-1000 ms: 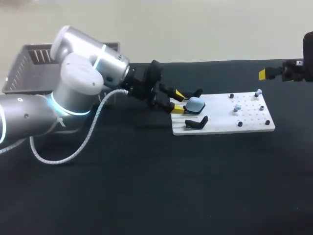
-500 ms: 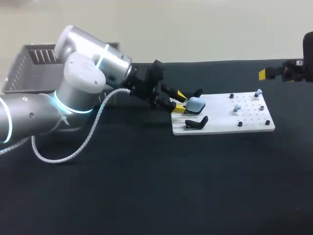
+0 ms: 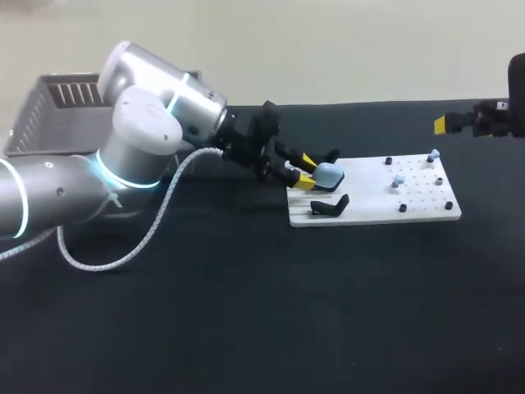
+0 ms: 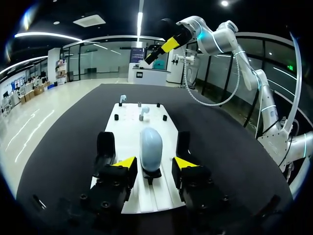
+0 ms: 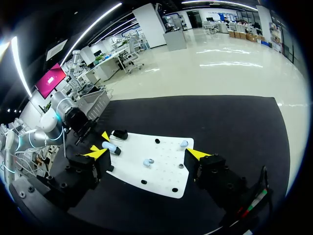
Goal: Pick up each earbud case from the left stands, insert the matching earbuds, close the lid, and place the case in the box.
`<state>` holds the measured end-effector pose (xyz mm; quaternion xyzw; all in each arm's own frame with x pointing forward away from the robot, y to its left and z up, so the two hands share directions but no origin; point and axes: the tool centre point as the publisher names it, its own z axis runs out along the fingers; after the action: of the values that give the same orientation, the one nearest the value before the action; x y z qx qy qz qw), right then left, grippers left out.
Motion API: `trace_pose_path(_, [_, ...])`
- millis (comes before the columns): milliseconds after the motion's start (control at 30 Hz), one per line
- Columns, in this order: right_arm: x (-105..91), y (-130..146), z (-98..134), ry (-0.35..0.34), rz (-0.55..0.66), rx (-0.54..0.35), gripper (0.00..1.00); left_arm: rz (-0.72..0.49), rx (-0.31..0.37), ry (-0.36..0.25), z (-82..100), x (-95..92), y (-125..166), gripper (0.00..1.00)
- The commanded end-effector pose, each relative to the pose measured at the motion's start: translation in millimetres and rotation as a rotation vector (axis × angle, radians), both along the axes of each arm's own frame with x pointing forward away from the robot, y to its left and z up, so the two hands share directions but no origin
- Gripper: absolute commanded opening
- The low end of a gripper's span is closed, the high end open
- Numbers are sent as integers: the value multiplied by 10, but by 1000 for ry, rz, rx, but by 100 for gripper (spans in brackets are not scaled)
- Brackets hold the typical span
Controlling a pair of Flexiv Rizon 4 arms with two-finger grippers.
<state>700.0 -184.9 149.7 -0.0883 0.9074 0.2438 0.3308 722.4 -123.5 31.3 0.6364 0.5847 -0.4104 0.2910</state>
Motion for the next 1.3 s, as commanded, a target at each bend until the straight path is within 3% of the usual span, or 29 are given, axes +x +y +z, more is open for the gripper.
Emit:
trace_pose_path(33, [-4, -1, 3, 0, 0, -1, 100, -13, 0, 3, -22, 55, -34, 52])
trace_pose_path(1300, [-4, -1, 3, 0, 0, -1, 100, -33, 5, 8, -69, 43, -148, 45])
